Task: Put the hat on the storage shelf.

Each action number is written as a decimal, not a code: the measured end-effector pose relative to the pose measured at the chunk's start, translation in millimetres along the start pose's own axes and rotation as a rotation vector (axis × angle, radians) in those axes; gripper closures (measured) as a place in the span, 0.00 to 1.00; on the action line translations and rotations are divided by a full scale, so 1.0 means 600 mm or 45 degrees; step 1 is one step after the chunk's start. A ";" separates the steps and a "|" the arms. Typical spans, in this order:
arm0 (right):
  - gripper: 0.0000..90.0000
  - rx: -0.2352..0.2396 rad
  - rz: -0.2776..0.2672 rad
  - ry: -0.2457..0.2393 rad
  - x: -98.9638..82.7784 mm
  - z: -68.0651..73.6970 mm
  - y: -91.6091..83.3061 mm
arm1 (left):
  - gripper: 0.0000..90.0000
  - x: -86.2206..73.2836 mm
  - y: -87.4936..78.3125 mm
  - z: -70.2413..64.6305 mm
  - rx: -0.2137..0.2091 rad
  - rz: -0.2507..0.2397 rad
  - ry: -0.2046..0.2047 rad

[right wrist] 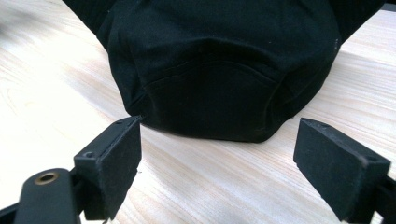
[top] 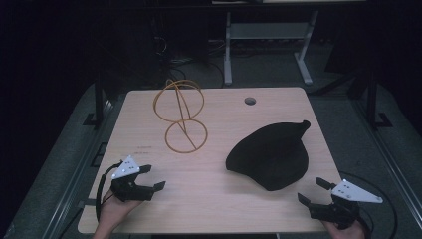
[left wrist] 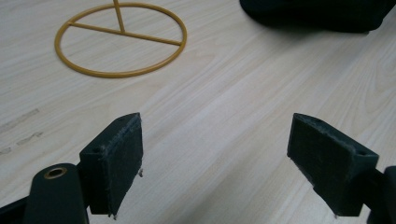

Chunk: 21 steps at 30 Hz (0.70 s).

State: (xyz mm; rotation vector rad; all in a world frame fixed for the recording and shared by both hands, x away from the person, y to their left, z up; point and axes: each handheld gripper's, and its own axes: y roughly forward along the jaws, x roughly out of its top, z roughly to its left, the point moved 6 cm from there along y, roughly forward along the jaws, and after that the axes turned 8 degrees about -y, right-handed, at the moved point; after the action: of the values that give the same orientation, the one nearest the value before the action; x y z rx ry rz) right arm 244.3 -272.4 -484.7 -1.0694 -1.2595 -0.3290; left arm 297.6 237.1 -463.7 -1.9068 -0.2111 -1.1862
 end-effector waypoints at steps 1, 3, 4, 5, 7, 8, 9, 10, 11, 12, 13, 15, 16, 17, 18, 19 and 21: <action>0.16 0.004 0.001 0.005 0.000 0.000 0.001 | 0.20 0.000 0.000 0.000 -0.001 -0.002 -0.003; 0.16 0.011 0.006 0.009 -0.001 -0.001 0.003 | 0.20 0.000 0.000 0.000 -0.009 0.001 -0.011; 0.16 0.011 0.006 0.009 -0.001 -0.001 0.003 | 0.20 -0.001 0.001 0.000 -0.013 0.001 -0.012; 0.16 0.011 0.006 0.009 0.000 0.000 0.003 | 0.20 -0.001 0.001 0.000 -0.015 0.003 -0.010; 0.16 0.004 -0.001 0.007 0.001 0.001 0.001 | 0.20 0.000 0.002 -0.001 -0.024 0.005 -0.016; 0.16 0.004 -0.001 0.007 0.001 0.001 0.001 | 0.20 0.001 0.002 -0.002 -0.031 0.003 -0.019; 0.16 0.007 0.000 0.015 0.002 0.003 0.000 | 0.20 0.002 0.002 -0.004 -0.041 -0.004 -0.014; 0.16 0.007 0.000 0.015 0.002 0.003 0.000 | 0.20 0.003 0.002 -0.007 -0.048 -0.006 -0.014; 0.16 0.001 -0.003 0.013 0.003 0.004 -0.001 | 0.20 0.004 0.003 -0.008 -0.054 -0.006 -0.009; 0.16 -0.004 -0.003 0.012 0.003 0.004 -0.002 | 0.20 0.005 0.004 -0.010 -0.062 -0.009 -0.006; 0.16 -0.006 -0.013 0.011 0.005 0.005 -0.004 | 0.20 0.007 0.005 -0.012 -0.069 -0.009 -0.008; 0.16 -0.007 -0.019 0.012 0.007 0.005 -0.005 | 0.20 0.011 0.006 -0.016 -0.070 -0.008 0.004; 0.16 -0.010 -0.023 0.015 0.008 0.006 -0.006 | 0.20 0.013 0.006 -0.018 -0.076 -0.013 0.010; 0.16 -0.009 -0.025 0.009 0.009 0.007 -0.006 | 0.20 0.017 0.005 -0.024 -0.091 -0.024 0.011; 0.16 -0.011 -0.022 0.003 0.009 0.008 -0.006 | 0.20 0.019 0.005 -0.026 -0.096 -0.026 0.016; 0.16 -0.011 -0.019 -0.005 0.009 0.009 -0.006 | 0.20 0.019 0.005 -0.026 -0.096 -0.026 0.016; 0.16 -0.005 -0.016 -0.007 0.008 0.011 -0.005 | 0.20 0.027 0.009 -0.033 -0.117 -0.037 0.019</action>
State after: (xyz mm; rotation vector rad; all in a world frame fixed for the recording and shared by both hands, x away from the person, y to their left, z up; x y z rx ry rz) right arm 239.8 -267.4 -479.2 -1.0666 -1.2714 -0.3385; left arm 296.1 214.9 -450.4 -1.9797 -0.1791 -1.2480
